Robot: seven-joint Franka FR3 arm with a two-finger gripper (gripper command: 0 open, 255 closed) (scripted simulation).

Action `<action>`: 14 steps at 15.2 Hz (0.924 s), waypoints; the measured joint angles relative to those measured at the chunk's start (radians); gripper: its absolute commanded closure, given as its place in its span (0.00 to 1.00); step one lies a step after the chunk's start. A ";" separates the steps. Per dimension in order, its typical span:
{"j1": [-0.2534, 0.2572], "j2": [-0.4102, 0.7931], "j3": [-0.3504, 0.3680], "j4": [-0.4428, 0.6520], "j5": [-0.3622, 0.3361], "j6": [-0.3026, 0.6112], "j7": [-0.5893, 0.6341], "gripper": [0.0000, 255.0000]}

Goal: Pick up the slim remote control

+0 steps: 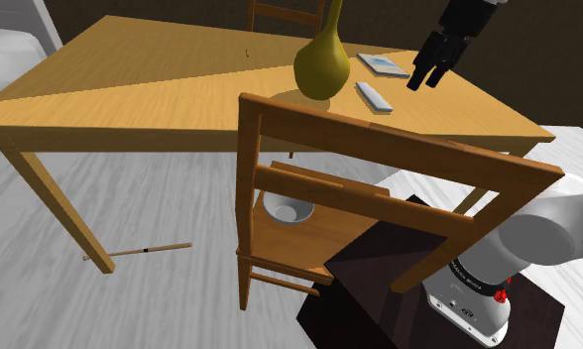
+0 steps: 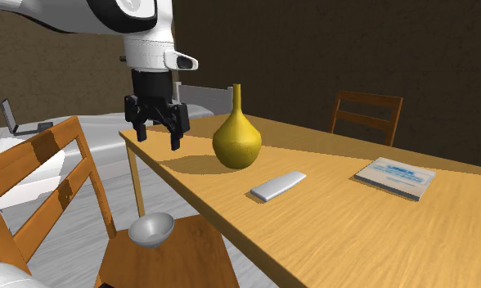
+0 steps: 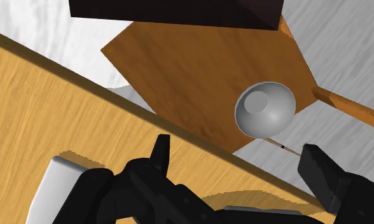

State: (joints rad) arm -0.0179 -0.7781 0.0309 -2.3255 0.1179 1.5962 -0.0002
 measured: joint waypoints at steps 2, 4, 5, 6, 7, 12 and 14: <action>-0.005 0.014 -0.003 0.001 -0.004 0.012 0.000 0.00; -0.019 0.071 -0.006 0.023 -0.012 0.043 0.009 0.00; -0.028 0.105 -0.013 0.034 -0.020 0.063 0.009 0.00; -0.036 0.137 -0.015 0.040 -0.025 0.087 0.015 0.00; -0.044 0.160 -0.018 0.044 -0.030 0.103 0.020 0.00; -0.088 0.317 -0.046 0.112 -0.061 0.182 0.037 0.00; -0.104 0.379 -0.058 0.139 -0.072 0.213 0.045 0.00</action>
State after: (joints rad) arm -0.1216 -0.3986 -0.0270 -2.1869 0.0460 1.8097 0.0445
